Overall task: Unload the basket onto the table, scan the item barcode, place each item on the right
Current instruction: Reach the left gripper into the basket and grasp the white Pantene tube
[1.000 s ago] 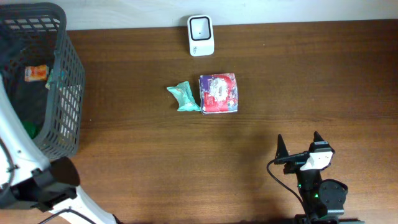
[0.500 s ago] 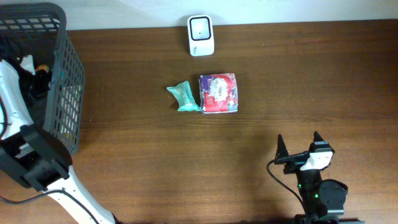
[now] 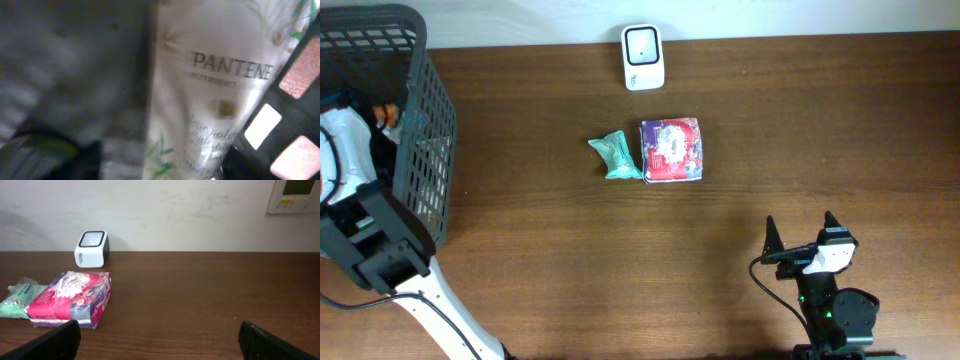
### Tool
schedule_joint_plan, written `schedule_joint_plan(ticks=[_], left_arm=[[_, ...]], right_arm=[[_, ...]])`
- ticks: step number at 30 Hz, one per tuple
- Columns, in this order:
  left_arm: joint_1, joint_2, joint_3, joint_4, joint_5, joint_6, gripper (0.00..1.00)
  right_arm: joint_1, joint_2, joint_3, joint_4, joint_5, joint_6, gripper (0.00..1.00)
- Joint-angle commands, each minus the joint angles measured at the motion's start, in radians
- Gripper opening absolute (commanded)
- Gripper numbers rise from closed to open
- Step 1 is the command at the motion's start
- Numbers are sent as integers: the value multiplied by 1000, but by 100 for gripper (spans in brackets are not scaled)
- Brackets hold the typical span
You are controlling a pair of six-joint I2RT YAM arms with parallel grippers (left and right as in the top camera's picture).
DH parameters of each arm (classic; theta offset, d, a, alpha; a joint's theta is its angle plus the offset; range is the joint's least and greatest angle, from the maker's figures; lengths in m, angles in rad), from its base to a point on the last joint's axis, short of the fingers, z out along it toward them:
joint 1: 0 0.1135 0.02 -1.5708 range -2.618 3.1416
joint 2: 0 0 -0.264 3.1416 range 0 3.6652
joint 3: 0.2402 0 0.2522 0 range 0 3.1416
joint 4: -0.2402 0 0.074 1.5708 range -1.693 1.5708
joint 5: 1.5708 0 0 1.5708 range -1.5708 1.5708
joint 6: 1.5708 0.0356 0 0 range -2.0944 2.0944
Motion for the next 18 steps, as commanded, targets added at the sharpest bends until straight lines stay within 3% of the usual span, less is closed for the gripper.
schedule_joint_plan(ticks=[1, 2, 4, 5, 9, 14, 18], left_arm=[[0, 11, -68, 31, -18, 15, 61], [0, 11, -77, 41, -18, 15, 54], [0, 11, -79, 62, -17, 14, 9], [0, 11, -72, 63, -17, 9, 0], [0, 10, 54, 16, 0, -120, 0], [0, 10, 504, -150, 327, -167, 0], [0, 7, 853, -188, 521, -403, 0]], right_arm=[[8, -8, -9, -1, 5, 2, 99], [8, -8, -9, -1, 5, 2, 99], [8, -8, -9, -1, 5, 2, 99], [8, -8, -9, -1, 5, 2, 99], [8, -8, -9, -1, 5, 2, 99], [8, -8, -9, -1, 5, 2, 99], [8, -8, -9, -1, 5, 2, 99]])
